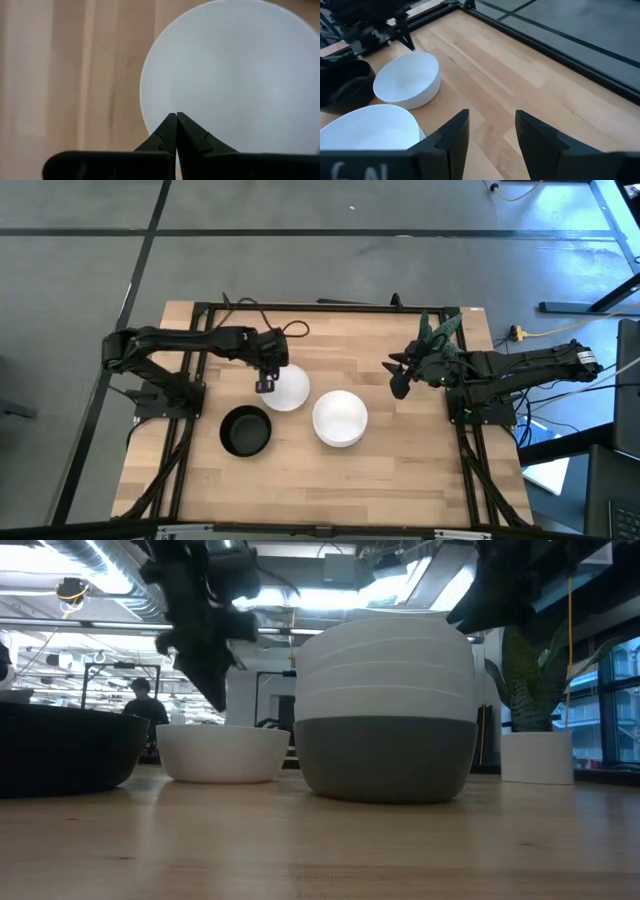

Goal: Nest bowls inside each other
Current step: Stack the white bowl on top of the stacked bowls

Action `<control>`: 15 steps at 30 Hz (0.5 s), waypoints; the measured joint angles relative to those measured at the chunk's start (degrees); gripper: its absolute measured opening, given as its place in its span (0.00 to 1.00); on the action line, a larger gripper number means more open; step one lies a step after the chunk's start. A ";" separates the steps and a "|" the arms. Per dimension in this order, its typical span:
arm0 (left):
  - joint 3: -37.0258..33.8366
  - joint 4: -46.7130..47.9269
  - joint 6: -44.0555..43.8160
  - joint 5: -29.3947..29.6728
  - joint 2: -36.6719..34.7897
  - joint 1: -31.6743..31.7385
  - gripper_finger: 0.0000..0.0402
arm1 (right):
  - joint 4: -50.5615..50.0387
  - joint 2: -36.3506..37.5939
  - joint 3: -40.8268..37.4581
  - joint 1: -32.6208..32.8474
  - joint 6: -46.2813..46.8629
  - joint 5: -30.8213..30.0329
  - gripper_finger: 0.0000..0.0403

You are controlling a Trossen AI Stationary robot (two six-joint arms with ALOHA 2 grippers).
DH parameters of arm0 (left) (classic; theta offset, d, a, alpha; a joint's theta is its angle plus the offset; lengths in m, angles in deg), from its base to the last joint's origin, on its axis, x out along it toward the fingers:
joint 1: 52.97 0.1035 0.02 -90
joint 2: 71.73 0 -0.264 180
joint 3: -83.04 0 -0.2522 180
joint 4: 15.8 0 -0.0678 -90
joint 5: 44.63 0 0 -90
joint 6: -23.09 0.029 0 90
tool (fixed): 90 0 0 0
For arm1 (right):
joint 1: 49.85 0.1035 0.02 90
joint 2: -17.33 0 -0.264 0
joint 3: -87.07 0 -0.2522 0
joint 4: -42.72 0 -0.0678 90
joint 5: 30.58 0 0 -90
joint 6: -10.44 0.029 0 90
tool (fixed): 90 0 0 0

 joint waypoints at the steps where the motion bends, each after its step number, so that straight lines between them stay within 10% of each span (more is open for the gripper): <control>1: 0.00 0.57 1.43 -0.01 -1.33 0.00 0.00 | 0.00 0.00 0.00 0.00 -0.03 -0.30 0.40; 15: 0.02 -1.13 3.19 -0.42 -4.70 5.45 0.00 | 0.13 0.00 0.00 -0.04 -1.50 -3.04 0.40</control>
